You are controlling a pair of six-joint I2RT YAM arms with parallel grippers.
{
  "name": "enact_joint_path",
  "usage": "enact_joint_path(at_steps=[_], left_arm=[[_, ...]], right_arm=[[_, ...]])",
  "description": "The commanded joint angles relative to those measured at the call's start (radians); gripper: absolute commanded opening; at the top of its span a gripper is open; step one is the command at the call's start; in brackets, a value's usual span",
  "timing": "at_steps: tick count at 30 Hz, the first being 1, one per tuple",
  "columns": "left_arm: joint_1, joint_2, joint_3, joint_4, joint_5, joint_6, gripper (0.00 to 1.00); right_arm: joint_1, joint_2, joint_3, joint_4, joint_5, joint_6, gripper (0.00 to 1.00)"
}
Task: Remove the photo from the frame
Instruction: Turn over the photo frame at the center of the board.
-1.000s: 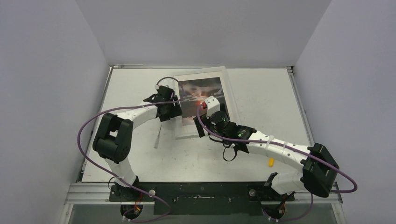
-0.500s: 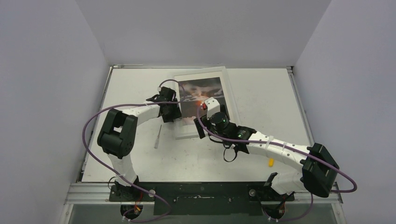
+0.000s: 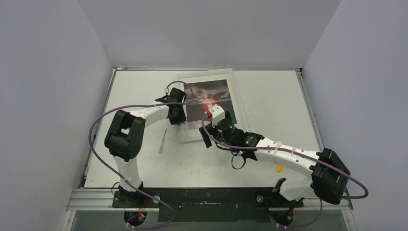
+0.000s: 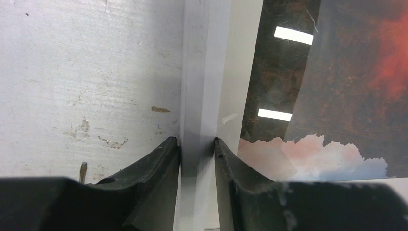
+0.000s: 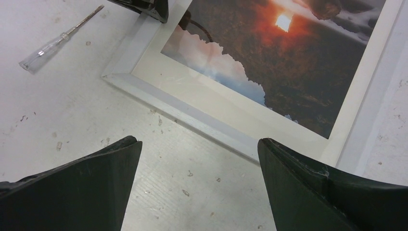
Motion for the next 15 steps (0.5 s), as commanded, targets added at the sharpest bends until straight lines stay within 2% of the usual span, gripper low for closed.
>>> enact_joint_path(at_steps=[1, 5, 6, 8, 13, 15], left_arm=[[-0.019, 0.059, 0.037, -0.104, -0.135, 0.033, 0.3], [-0.023, 0.091, 0.062, -0.136, -0.141, 0.037, 0.29], [-0.023, 0.094, 0.065, -0.14, -0.139, 0.037, 0.24], [-0.023, 0.092, 0.07, -0.145, -0.129, 0.037, 0.01], [-0.024, 0.026, 0.081, -0.157, -0.111, 0.038, 0.0], [-0.024, 0.0, 0.094, -0.169, -0.094, 0.041, 0.0]], right_arm=[[0.007, -0.06, -0.011, 0.059, 0.002, -0.013, 0.96], [0.008, -0.073, -0.029, 0.065, 0.01, -0.011, 0.96], [0.008, -0.073, -0.032, 0.065, 0.005, -0.014, 0.96], [0.01, -0.074, -0.041, 0.065, -0.017, -0.03, 0.96], [0.038, -0.026, -0.033, 0.105, -0.122, -0.127, 0.94], [0.079, 0.008, -0.009, 0.113, -0.107, -0.178, 0.91]])
